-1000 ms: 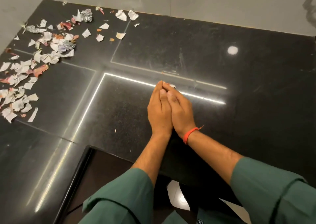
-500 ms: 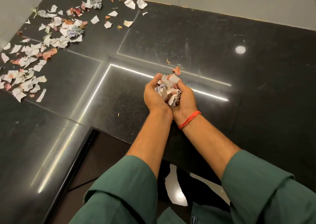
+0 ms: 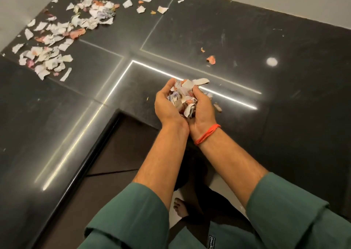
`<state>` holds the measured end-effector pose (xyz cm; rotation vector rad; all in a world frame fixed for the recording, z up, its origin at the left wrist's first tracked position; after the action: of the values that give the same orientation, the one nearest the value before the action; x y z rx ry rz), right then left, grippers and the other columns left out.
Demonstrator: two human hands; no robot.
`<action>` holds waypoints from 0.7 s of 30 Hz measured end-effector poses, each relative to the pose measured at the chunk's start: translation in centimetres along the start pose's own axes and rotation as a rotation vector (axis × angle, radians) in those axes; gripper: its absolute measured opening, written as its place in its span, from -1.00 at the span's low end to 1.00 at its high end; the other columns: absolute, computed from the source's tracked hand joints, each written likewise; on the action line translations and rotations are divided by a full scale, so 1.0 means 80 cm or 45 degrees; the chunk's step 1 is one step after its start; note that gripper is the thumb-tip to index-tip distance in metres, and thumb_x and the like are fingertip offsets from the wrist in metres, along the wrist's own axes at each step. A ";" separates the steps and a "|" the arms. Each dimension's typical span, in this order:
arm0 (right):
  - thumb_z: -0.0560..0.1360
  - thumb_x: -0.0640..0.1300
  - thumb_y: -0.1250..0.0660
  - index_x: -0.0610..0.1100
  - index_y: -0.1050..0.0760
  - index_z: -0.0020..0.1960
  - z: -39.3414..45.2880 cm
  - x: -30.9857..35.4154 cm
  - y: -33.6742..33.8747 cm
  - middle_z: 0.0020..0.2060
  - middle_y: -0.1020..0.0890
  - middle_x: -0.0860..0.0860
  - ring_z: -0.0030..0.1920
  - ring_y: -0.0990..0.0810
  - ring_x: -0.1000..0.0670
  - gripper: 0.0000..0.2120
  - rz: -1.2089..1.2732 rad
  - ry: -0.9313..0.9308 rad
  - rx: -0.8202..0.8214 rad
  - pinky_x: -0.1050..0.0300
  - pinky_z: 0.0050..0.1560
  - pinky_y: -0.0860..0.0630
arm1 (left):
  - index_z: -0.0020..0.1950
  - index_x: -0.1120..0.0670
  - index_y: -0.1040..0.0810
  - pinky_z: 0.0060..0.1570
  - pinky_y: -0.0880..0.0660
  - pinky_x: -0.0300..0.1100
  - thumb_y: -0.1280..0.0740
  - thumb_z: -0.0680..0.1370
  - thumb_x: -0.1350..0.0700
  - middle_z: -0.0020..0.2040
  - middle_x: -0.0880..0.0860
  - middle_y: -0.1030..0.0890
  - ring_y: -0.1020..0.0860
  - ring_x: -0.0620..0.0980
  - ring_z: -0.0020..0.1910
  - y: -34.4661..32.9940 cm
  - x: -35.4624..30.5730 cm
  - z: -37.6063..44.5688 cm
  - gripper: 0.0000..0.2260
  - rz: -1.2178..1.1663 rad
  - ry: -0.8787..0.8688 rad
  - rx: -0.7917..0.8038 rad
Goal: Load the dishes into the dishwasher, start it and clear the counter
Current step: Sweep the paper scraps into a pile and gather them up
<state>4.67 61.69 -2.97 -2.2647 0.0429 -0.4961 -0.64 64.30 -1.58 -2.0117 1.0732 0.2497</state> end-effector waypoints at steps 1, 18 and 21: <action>0.61 -0.14 -0.27 -0.25 -0.62 0.10 -0.013 -0.013 0.000 0.02 -0.68 -0.19 -0.01 -0.69 -0.13 -0.77 -0.032 -0.002 -0.001 0.00 0.01 -0.66 | 0.21 0.22 -0.65 -0.15 -0.67 -0.04 -0.23 0.57 0.19 -0.11 0.19 -0.72 -0.71 0.14 -0.19 0.014 -0.008 -0.010 -0.70 -0.034 0.002 -0.012; 0.58 -0.07 -0.34 -0.30 -0.58 0.29 -0.177 -0.239 0.185 0.20 -0.65 -0.23 0.20 -0.65 -0.20 -0.61 -0.402 -0.580 -0.281 -0.11 0.26 -0.56 | 0.00 0.16 -0.74 -0.12 -0.65 -0.05 -0.39 0.51 0.12 -0.05 0.15 -0.72 -0.72 0.11 -0.16 0.332 0.051 -0.135 -0.82 -0.474 0.203 -0.494; 0.58 -0.08 -0.33 -0.30 -0.58 0.29 -0.170 -0.246 0.221 0.13 -0.68 -0.22 0.12 -0.69 -0.20 -0.62 -0.444 -0.606 -0.346 -0.12 0.22 -0.59 | -0.11 0.16 -0.76 -0.22 -0.65 -0.09 -0.38 0.53 0.13 -0.07 0.18 -0.73 -0.72 0.12 -0.21 0.358 0.079 -0.132 -0.82 -0.485 0.257 -0.591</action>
<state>-16.18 43.68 -14.19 -2.6155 -0.5626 -0.1177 -20.63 44.09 -14.43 -2.6588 0.7718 0.0992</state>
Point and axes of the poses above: each hand's wrist, its own z-axis towards the middle knuckle, its own y-axis out of the back of the hand, x = y × z, the point moved 9 cm from there along z, towards the middle knuckle
